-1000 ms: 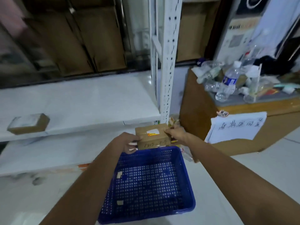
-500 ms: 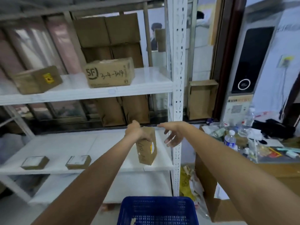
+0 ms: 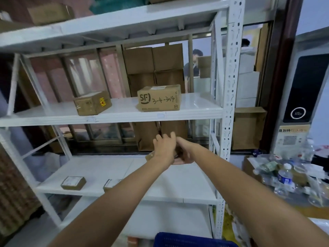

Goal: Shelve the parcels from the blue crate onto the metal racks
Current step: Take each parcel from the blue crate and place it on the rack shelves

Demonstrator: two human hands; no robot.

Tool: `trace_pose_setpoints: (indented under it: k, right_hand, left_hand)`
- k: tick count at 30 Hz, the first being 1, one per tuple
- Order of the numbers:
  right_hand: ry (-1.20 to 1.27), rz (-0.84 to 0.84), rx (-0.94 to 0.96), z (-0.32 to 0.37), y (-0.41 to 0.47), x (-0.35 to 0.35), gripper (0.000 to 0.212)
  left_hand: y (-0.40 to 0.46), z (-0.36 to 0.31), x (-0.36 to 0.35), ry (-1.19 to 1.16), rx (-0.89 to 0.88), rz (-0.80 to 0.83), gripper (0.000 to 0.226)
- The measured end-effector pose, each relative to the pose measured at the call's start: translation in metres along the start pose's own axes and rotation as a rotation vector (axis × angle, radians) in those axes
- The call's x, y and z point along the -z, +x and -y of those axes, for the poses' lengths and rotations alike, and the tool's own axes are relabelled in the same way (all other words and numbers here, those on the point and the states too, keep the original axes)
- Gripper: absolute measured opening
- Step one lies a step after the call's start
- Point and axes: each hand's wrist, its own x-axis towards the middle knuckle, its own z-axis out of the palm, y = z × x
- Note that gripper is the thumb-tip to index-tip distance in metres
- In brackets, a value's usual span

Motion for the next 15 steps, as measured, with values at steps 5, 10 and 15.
trace_pose_setpoints:
  k: [5,10,15]
  right_hand:
    - [-0.033,0.019,0.028,-0.004,0.004,-0.056,0.041]
    - [0.037,-0.023,0.108,-0.005,0.0,-0.109,0.033]
    - [0.108,0.082,0.155,-0.002,0.01,-0.174,0.042]
  left_hand:
    - [-0.019,0.085,0.003,-0.517,0.026,0.041,0.084]
    - [-0.021,0.206,-0.004,-0.746,0.386,0.008,0.066]
    - [-0.074,0.296,0.009,-1.314,0.671,0.207,0.076]
